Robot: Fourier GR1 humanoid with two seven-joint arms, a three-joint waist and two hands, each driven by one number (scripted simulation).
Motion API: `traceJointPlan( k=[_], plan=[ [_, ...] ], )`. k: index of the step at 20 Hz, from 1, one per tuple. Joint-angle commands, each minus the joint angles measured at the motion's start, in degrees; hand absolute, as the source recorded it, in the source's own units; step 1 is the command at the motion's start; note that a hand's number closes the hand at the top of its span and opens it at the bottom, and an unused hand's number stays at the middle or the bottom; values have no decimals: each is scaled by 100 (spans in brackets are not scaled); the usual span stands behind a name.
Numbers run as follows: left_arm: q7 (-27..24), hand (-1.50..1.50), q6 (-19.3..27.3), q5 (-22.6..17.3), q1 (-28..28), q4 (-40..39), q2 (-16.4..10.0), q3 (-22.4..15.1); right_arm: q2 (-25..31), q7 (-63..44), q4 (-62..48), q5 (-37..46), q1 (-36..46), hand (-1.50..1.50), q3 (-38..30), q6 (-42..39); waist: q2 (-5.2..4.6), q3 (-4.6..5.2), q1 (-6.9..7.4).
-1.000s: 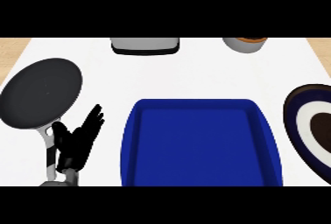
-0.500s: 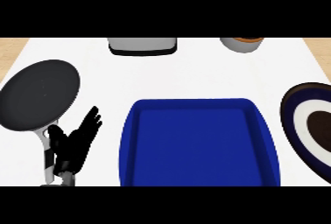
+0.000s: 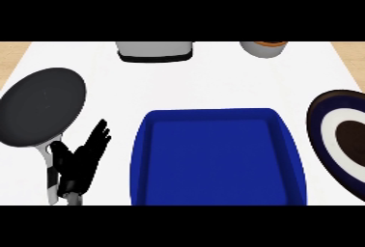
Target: Pick the cupcake from the tray and place it in the plate
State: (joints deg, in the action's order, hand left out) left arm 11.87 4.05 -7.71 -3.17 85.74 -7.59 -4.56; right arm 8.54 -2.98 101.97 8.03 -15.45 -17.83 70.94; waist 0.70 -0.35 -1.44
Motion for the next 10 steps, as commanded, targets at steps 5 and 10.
traceJointPlan(
  k=[5, 10],
  plan=[
    [101, 0, -184, -49, 92, -255, -102, 106, -836, 2006, 458, -1137, -1381, -150, 818, -432, -36, 23, 7],
    [163, 0, -99, -21, 122, -219, 91, 66, -848, 2814, 19, -1824, -1595, -150, 1178, -306, -54, 30, 70]
  ],
)
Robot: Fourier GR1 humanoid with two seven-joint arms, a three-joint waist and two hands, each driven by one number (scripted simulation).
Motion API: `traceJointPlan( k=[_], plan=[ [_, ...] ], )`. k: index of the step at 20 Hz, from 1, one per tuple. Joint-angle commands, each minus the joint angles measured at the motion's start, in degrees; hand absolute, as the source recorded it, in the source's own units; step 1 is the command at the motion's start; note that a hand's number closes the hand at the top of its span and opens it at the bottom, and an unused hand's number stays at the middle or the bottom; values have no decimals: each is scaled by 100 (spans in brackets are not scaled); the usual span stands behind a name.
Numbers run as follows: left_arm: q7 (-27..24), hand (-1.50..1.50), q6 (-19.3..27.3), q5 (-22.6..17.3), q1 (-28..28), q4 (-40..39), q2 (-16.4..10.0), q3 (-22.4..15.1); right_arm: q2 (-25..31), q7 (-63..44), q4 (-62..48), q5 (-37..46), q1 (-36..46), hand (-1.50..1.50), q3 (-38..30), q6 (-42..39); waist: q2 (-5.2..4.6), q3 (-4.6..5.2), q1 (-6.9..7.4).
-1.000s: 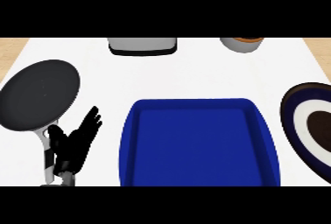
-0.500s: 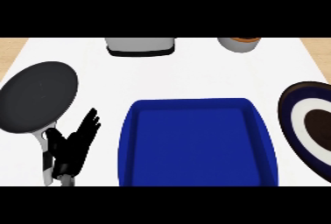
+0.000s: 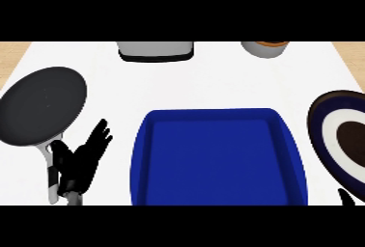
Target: Pick the cupcake from the tray and place it in the plate
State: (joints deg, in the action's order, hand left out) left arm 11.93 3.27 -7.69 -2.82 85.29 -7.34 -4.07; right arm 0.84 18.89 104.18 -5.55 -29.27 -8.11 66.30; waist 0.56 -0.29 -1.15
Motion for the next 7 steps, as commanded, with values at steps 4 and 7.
traceJointPlan(
  k=[4, 7],
  plan=[
    [77, 0, -32, 118, -103, -199, 69, -66, -82, 1353, -418, -981, -178, -150, 709, 658, -39, 23, 46],
    [164, 0, -18, 158, -144, 36, 3, -34, -83, 1639, -340, -1432, -454, -150, 712, 601, -42, 25, 60]
  ],
)
